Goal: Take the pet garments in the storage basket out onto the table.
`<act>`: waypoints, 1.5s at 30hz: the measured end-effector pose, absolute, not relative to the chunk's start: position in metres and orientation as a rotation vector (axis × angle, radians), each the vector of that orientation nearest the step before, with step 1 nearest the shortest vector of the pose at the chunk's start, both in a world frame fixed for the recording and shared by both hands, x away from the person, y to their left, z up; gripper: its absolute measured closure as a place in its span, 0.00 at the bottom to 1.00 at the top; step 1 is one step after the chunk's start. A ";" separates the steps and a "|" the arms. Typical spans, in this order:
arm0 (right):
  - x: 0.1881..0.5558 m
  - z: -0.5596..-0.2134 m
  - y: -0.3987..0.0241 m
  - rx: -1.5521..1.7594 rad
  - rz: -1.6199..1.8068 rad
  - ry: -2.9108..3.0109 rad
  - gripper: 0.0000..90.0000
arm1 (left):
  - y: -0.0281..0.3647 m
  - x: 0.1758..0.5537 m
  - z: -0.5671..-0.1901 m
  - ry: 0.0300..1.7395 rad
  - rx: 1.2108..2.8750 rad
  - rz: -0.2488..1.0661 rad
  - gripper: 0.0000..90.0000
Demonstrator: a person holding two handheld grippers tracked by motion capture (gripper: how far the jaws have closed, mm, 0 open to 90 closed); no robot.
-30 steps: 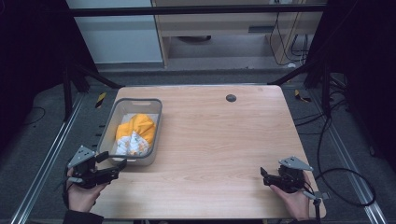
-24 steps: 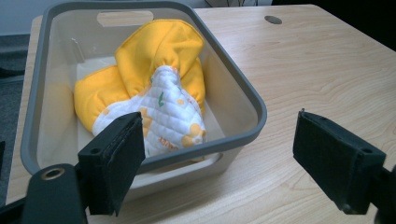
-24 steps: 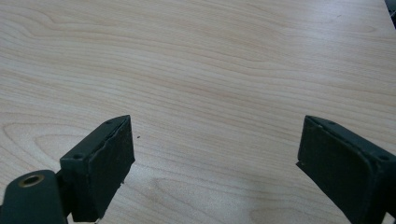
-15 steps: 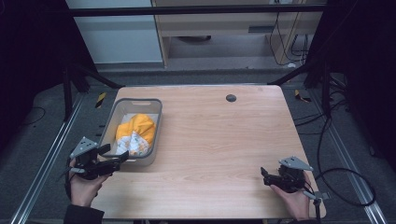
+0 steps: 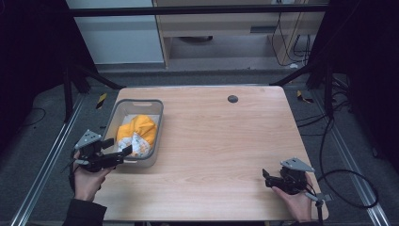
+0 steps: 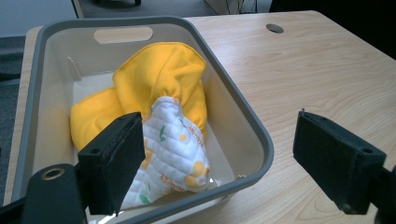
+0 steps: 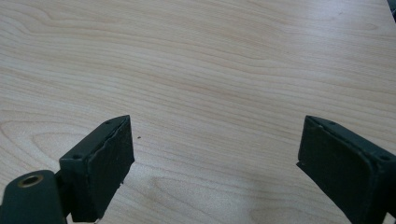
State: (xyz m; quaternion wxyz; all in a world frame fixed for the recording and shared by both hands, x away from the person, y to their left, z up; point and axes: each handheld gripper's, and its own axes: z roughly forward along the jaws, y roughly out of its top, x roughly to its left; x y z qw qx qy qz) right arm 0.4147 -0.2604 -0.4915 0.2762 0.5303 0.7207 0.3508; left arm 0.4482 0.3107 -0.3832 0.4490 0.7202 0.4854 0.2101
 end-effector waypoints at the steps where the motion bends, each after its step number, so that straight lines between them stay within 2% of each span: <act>1: 0.415 -0.492 -0.260 1.424 0.942 1.937 0.12 | 0.310 0.450 -0.383 1.202 1.784 0.520 0.18; 31: 0.415 -0.493 -0.260 1.437 0.941 1.951 0.11 | 0.295 0.503 -0.378 1.253 1.893 0.511 0.18; 45: 0.416 -0.494 -0.257 1.426 0.925 1.977 0.11 | 0.295 0.521 -0.389 1.321 1.949 0.494 0.23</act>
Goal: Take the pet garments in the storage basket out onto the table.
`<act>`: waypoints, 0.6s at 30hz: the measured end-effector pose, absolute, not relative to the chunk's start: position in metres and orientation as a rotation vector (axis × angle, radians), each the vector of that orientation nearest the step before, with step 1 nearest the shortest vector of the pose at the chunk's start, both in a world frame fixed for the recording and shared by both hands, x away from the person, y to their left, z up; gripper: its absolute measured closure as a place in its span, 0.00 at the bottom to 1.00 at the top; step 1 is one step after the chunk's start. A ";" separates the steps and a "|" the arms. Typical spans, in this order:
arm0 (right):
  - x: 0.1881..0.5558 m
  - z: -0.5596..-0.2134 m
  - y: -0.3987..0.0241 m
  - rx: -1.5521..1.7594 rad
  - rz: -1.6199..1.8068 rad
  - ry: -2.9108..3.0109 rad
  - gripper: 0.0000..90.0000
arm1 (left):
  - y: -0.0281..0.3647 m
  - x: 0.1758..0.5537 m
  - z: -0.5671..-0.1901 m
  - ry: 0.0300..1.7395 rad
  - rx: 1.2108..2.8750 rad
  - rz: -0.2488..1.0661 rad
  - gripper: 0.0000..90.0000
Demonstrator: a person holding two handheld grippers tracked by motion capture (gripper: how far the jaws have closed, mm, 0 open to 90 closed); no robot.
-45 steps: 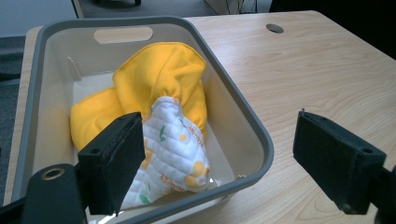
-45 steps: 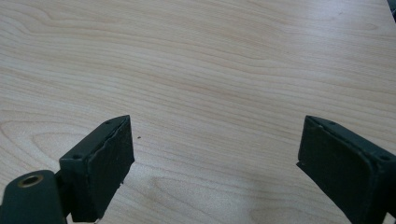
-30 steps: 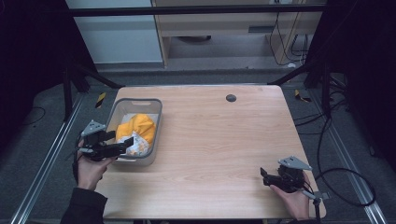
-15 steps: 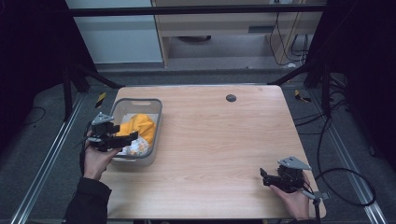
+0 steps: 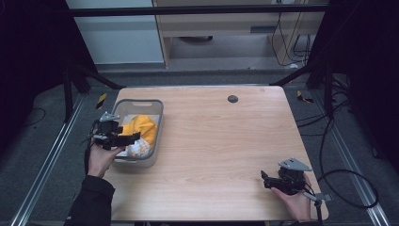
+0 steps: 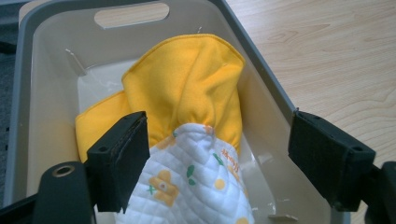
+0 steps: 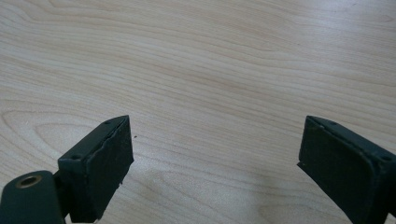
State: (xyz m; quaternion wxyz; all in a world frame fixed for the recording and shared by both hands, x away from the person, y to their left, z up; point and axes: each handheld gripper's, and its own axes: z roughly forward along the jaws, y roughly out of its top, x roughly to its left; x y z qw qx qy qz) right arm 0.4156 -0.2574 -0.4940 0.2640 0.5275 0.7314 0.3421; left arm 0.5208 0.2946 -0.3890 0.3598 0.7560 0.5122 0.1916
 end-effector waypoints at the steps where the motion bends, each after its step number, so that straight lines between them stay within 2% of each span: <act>1: 0.416 -0.494 -0.257 1.426 0.925 1.978 0.11 | 0.295 0.522 -0.390 1.323 1.951 0.493 0.24; 18: 0.417 -0.495 -0.257 1.425 0.924 1.989 0.11 | 0.291 0.535 -0.402 1.366 2.027 0.454 0.34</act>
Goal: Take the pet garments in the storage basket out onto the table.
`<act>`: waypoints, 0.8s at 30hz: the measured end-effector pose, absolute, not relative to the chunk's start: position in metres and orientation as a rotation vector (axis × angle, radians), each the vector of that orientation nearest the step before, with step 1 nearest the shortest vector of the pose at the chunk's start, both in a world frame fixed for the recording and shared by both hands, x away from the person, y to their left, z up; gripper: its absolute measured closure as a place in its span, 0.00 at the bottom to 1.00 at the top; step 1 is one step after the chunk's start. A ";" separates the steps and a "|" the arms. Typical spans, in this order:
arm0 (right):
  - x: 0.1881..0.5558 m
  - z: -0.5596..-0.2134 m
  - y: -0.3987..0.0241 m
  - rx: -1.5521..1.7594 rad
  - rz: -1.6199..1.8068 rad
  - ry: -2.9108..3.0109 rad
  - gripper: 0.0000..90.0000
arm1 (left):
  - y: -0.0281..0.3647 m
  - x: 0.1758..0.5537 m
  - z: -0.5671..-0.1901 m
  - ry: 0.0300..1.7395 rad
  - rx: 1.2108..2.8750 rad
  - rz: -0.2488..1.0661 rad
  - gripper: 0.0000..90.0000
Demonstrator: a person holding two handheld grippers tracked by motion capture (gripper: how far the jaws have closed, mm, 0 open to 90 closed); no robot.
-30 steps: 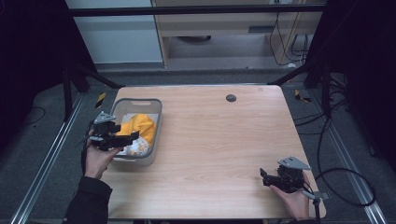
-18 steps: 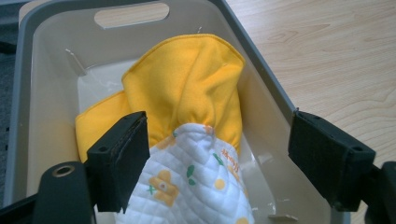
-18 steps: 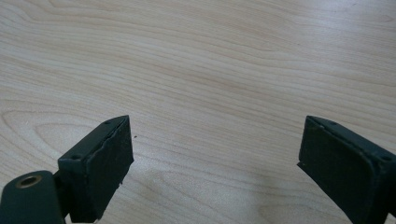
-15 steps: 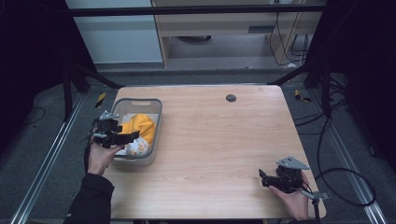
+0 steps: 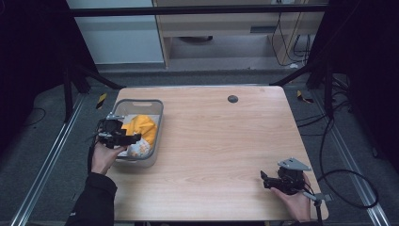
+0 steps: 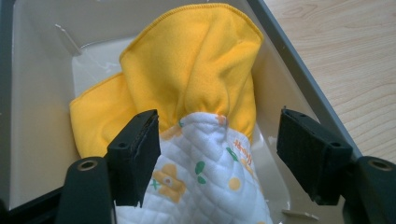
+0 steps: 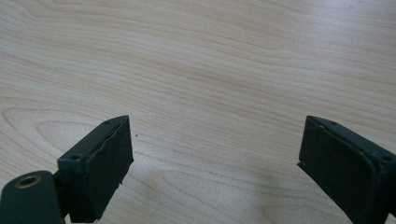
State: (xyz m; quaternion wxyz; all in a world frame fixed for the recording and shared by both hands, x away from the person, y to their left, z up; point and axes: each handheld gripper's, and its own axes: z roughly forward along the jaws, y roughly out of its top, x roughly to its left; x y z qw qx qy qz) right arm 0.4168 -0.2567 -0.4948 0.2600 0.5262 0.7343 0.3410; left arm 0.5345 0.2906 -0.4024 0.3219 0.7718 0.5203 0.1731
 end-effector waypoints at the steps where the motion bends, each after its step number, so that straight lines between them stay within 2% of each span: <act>1: 0.417 -0.495 -0.257 1.425 0.924 1.989 0.11 | 0.291 0.535 -0.402 1.366 2.027 0.454 0.35; 13: 0.417 -0.495 -0.256 1.422 0.918 1.999 0.11 | 0.284 0.543 -0.412 1.396 2.088 0.434 0.44; 24: 0.417 -0.495 -0.256 1.423 0.916 2.003 0.11 | 0.286 0.548 -0.419 1.435 2.110 0.405 0.57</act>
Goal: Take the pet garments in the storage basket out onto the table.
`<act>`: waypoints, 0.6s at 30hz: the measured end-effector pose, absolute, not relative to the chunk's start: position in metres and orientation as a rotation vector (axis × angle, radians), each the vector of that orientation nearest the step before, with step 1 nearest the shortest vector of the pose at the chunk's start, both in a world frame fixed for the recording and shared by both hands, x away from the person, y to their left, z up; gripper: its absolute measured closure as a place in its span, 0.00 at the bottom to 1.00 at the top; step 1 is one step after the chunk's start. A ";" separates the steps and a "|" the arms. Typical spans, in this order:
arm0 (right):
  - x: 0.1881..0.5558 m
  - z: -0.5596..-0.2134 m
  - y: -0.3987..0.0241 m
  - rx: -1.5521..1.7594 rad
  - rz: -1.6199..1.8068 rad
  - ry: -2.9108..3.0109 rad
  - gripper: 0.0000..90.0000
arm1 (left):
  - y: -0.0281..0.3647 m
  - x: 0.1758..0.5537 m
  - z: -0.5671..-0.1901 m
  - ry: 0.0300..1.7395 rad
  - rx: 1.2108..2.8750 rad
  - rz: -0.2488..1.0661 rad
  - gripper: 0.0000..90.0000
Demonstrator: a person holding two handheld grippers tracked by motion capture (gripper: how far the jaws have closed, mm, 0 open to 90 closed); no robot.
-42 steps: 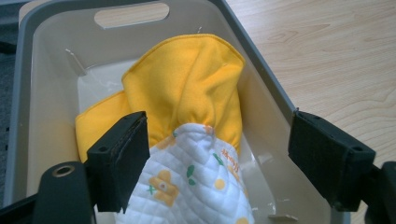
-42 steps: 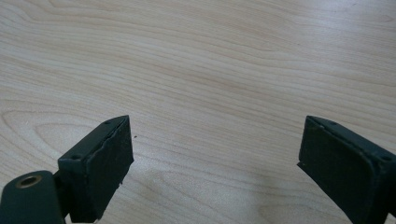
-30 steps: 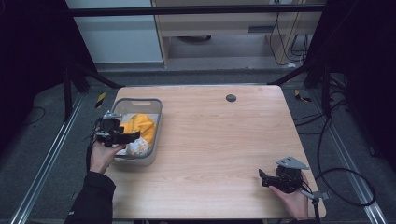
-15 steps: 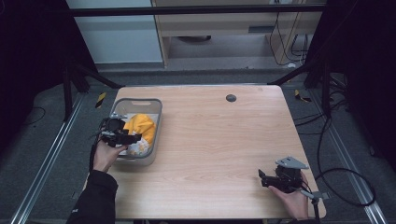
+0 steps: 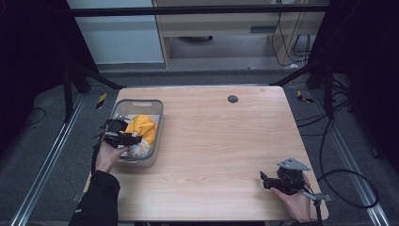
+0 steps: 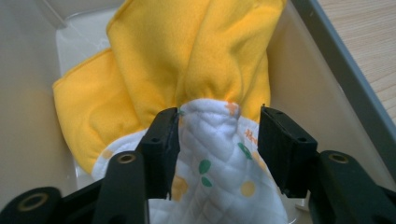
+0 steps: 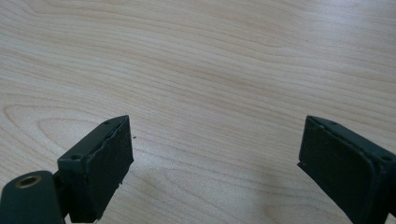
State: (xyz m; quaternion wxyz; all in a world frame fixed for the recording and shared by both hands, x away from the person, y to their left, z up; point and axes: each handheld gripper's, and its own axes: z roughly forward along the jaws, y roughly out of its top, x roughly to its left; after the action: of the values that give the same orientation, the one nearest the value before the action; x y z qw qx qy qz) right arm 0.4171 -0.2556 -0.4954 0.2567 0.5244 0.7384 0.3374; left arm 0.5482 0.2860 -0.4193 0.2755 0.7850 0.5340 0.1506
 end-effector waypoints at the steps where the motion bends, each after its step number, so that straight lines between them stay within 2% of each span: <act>1: 0.417 -0.496 -0.255 1.424 0.917 2.007 0.11 | 0.286 0.549 -0.422 1.443 2.112 0.392 0.59; 9: 0.417 -0.496 -0.255 1.425 0.913 2.015 0.11 | 0.288 0.551 -0.427 1.468 2.120 0.356 0.68; 16: 0.417 -0.496 -0.254 1.424 0.909 2.022 0.11 | 0.289 0.553 -0.429 1.487 2.134 0.342 0.83; 18: 0.417 -0.496 -0.254 1.424 0.909 2.022 0.11 | 0.288 0.552 -0.429 1.486 2.136 0.351 0.84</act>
State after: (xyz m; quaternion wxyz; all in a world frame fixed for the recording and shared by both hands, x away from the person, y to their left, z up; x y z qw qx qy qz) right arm 0.4172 -0.2543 -0.4963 0.2507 0.5232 0.7429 0.3339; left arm 0.5524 0.2882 -0.4290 0.2551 0.7867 0.5472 0.1291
